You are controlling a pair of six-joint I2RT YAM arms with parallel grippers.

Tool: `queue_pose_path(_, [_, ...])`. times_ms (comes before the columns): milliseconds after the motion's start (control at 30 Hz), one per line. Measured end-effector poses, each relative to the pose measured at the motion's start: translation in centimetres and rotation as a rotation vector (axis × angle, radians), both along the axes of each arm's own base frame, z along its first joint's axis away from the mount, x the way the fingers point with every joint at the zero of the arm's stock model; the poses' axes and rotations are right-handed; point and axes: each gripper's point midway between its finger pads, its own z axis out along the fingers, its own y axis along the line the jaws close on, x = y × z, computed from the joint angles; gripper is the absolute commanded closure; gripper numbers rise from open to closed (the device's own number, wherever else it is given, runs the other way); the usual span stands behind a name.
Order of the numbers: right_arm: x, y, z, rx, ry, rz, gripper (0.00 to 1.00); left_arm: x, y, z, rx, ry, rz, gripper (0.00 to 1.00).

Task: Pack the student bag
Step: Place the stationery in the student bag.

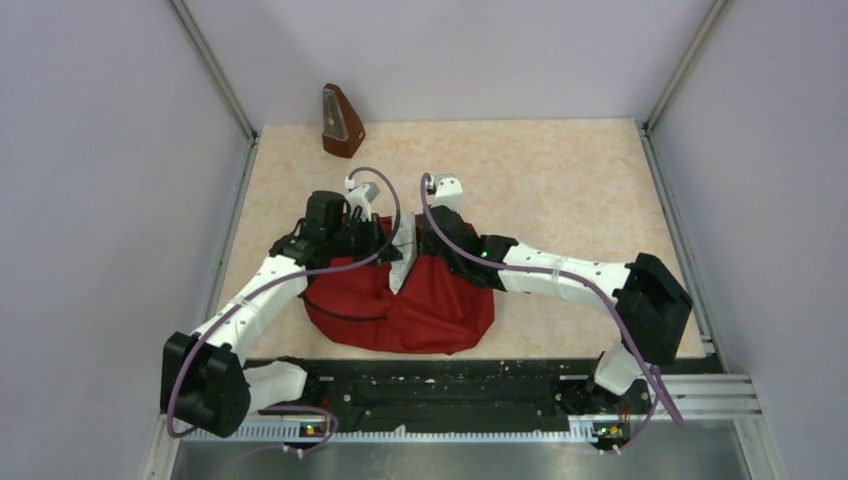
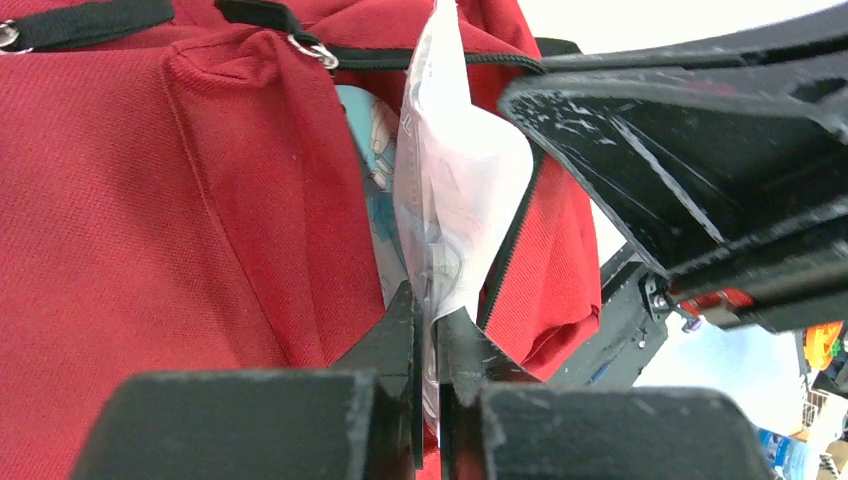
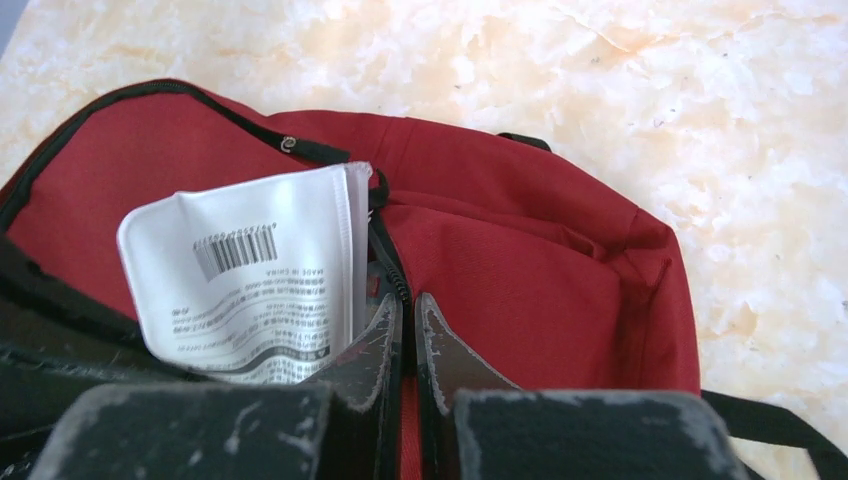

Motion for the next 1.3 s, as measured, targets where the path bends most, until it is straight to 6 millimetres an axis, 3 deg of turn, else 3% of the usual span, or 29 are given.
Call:
queue_pose_path(533, [1.6,-0.2,-0.4,0.068,-0.007,-0.004,1.0,0.2,-2.4,-2.1,-0.063,0.077,-0.083,1.0])
queue_pose_path(800, [4.0,-1.5,-2.4,0.065,0.043,-0.057,1.0,0.8,-2.8,-1.6,-0.067,0.02,-0.06,1.0])
queue_pose_path(1067, [5.7,-3.0,-2.1,0.079,0.033,-0.105,1.0,0.3,-3.0,-2.4,-0.077,0.035,-0.054,1.0])
queue_pose_path(1300, [6.1,-2.7,-1.5,0.09,0.007,-0.094,1.0,0.4,-3.8,-3.1,-0.109,0.062,-0.082,1.0])
